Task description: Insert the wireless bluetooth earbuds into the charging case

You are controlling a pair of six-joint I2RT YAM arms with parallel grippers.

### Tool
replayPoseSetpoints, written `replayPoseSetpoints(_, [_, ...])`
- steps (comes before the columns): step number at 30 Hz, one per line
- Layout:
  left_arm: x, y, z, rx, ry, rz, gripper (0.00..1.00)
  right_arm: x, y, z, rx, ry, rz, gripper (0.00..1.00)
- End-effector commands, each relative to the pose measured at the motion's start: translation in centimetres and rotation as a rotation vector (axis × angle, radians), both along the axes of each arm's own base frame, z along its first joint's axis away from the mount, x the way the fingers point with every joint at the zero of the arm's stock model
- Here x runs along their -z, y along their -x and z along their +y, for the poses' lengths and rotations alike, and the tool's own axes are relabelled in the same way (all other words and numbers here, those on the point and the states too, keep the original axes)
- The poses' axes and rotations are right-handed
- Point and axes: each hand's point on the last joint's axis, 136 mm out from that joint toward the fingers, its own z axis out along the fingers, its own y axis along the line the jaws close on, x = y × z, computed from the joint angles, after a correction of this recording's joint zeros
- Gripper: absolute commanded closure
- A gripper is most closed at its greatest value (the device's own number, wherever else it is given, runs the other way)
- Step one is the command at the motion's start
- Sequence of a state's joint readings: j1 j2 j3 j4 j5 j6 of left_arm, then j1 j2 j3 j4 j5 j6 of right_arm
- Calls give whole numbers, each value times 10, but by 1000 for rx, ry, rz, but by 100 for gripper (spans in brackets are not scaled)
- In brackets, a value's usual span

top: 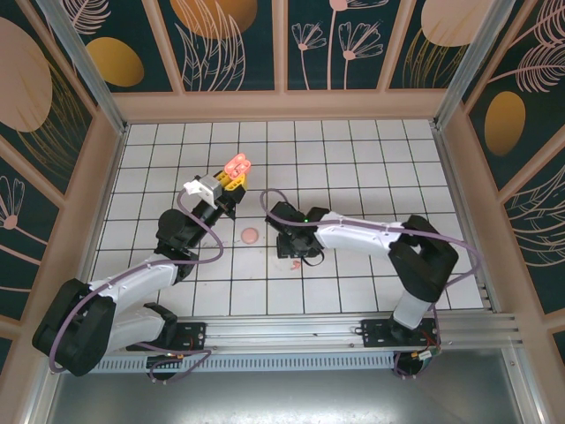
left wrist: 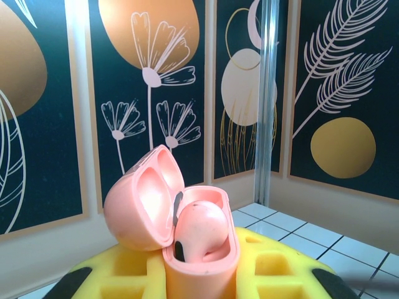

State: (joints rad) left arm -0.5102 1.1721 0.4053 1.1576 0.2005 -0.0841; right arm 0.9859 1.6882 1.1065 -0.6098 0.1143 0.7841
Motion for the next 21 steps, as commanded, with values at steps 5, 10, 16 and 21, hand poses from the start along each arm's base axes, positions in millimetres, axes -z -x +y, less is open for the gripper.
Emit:
replayPoseSetpoints(5, [-8, 0, 4, -8, 40, -26, 100, 2, 27, -8, 312, -34, 50, 45])
replayPoseSetpoints(10, [-9, -1, 4, -7, 46, -28, 100, 17, 37, -10, 342, 50, 72, 48])
replayPoseSetpoints(16, [-8, -1, 5, -5, 50, -27, 100, 24, 32, -22, 380, 106, 53, 50])
replayPoseSetpoints(21, [-7, -2, 5, -1, 56, -27, 100, 26, 25, -23, 398, 93, 47, 52])
